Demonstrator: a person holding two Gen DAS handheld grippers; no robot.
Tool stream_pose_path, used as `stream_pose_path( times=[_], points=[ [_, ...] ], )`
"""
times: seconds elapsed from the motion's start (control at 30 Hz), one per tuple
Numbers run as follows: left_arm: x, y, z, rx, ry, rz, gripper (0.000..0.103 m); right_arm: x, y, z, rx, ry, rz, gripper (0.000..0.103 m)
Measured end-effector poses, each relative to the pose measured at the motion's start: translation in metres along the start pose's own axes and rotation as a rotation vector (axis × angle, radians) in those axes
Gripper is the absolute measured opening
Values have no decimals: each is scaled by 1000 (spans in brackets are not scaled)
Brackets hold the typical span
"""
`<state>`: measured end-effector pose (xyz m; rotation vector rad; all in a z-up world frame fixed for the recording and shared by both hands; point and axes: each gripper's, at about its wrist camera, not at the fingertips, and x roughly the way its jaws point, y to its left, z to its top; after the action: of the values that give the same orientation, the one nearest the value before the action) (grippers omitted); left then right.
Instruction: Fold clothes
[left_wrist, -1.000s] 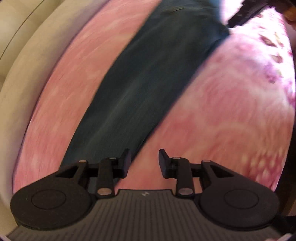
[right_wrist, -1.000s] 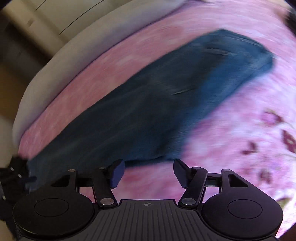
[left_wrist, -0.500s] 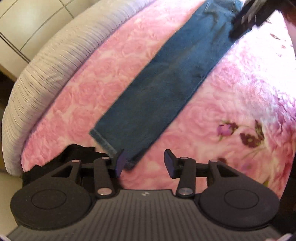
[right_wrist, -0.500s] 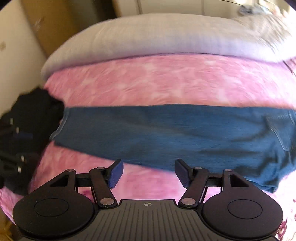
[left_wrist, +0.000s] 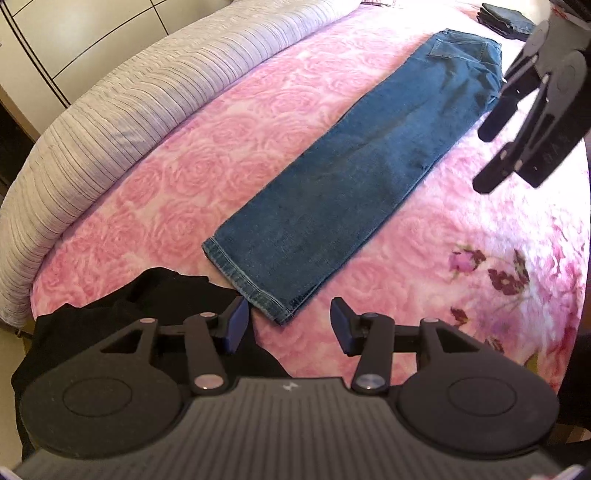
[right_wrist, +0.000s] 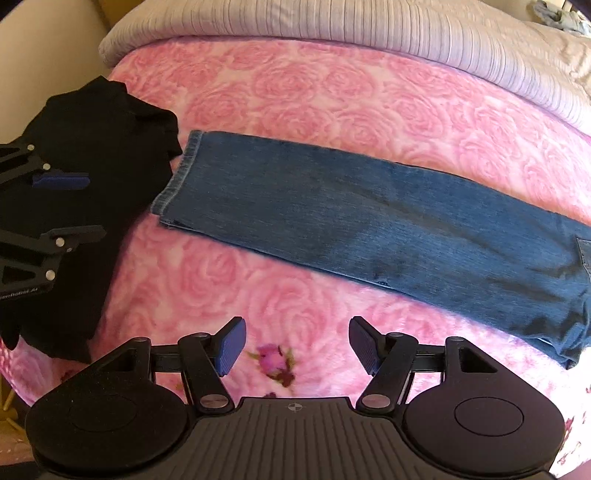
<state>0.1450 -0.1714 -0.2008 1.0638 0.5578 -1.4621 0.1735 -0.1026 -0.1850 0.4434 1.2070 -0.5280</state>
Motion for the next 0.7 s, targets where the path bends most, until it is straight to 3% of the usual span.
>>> stream_pose_path(
  times=[0.23,0.33,0.43,0.53,0.7],
  points=[
    [4,11,-1,-9,-3,-14,47,3,0,8,19,12,-4,65],
    [2,24,-3,-43,-5,-19,54,10,10,11,-37,-5,-21,66],
    [-5,39,-9,-87,-4,13,58,28,46,12,-275,-60,-57,65],
    [-9,54,-19,-137,6,35,58,55,89,8,-508,-133,-30,65],
    [-11,74,-40,-214,14,66,58,111,145,3,-771,-259,-69,64]
  ],
)
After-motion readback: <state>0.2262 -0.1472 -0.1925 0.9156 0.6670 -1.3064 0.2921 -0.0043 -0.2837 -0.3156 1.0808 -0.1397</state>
